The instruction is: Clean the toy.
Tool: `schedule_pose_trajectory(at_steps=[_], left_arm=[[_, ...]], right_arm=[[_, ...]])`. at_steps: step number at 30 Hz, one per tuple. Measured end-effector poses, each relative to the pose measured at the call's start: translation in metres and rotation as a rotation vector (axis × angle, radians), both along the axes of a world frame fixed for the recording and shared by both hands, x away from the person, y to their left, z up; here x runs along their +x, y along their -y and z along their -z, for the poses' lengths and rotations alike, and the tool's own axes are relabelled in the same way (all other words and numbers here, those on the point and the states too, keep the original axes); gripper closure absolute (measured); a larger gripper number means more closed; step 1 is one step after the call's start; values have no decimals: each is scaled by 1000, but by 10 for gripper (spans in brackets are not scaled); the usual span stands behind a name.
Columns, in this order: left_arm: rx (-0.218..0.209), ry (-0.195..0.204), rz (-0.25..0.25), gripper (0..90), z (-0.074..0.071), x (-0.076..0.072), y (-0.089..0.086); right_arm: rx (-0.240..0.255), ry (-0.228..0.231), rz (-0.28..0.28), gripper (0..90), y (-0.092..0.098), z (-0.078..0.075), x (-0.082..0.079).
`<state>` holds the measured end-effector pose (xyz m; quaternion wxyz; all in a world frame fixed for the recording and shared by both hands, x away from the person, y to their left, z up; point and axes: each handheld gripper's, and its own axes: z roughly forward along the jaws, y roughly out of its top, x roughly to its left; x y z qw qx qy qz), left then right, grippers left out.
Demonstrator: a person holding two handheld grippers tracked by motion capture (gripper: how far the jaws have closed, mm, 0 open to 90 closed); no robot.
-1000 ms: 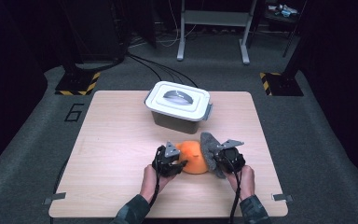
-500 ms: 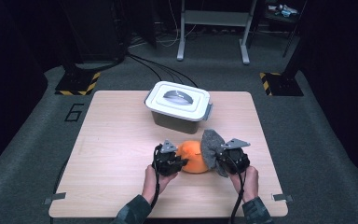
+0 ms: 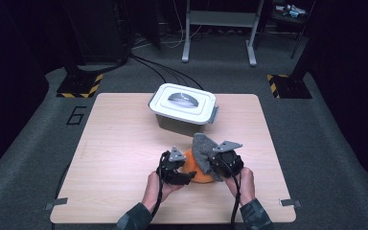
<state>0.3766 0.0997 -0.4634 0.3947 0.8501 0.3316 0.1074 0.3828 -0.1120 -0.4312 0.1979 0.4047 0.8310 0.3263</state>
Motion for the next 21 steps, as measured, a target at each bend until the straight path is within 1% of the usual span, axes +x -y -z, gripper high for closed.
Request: schedule_pose_trajectory(at_steps=[1, 2, 3, 4, 5, 6, 8, 9, 10, 11, 12, 13, 14, 15, 16, 17, 18, 19, 20, 21], left_arm=[[13, 25, 18, 323, 3, -1, 1], [25, 20, 19, 317, 5, 0, 2], [36, 38, 34, 309, 8, 1, 4], [38, 55, 34, 325, 11, 1, 6], [43, 68, 38, 361, 13, 3, 7], [36, 73, 29, 414, 15, 5, 7], [0, 66, 8, 541, 17, 7, 6], [-12, 62, -3, 585, 16, 8, 5], [-18, 53, -7, 637, 15, 8, 4], [-28, 41, -17, 658, 14, 8, 3], [-37, 38, -26, 675, 14, 9, 3], [-45, 27, -39, 685, 13, 9, 3], [-41, 26, -39, 692, 11, 10, 2], [-43, 20, -43, 693, 10, 10, 2], [-42, 16, -47, 693, 10, 11, 2], [-49, 13, -50, 693, 10, 11, 2], [-43, 13, -48, 693, 9, 12, 2], [-43, 12, -51, 693, 9, 12, 3], [-32, 13, -48, 694, 9, 12, 3], [-37, 5, -55, 694, 10, 13, 3]], right_arm=[[4, 1, 7, 746, 0, 0, 1], [3, -1, 1, 746, 1, 0, 3], [3, -1, 4, 746, 0, 0, 4], [5, 2, 2, 746, -1, 0, 6], [2, -1, 3, 746, -1, 0, 7], [-4, 4, -1, 746, -1, 1, 8], [-2, 3, 14, 746, -2, 1, 10], [6, 5, 22, 746, -2, 2, 11], [7, 20, 19, 745, -2, 1, 12], [7, 23, 17, 745, -1, 0, 12], [11, 28, 19, 745, -1, -2, 10], [18, 30, 24, 745, -1, -5, 9], [16, 56, 18, 744, -1, -10, 6], [21, 71, 20, 744, -2, -15, 2], [22, 90, 3, 744, -3, -19, -2], [32, 88, 4, 744, -6, -21, -5], [27, 97, -24, 744, -10, -23, -8], [14, 100, -42, 744, -16, -23, -11], [-12, 86, -52, 744, -22, -22, -12], [-61, 87, -62, 745, -27, -18, -11]])
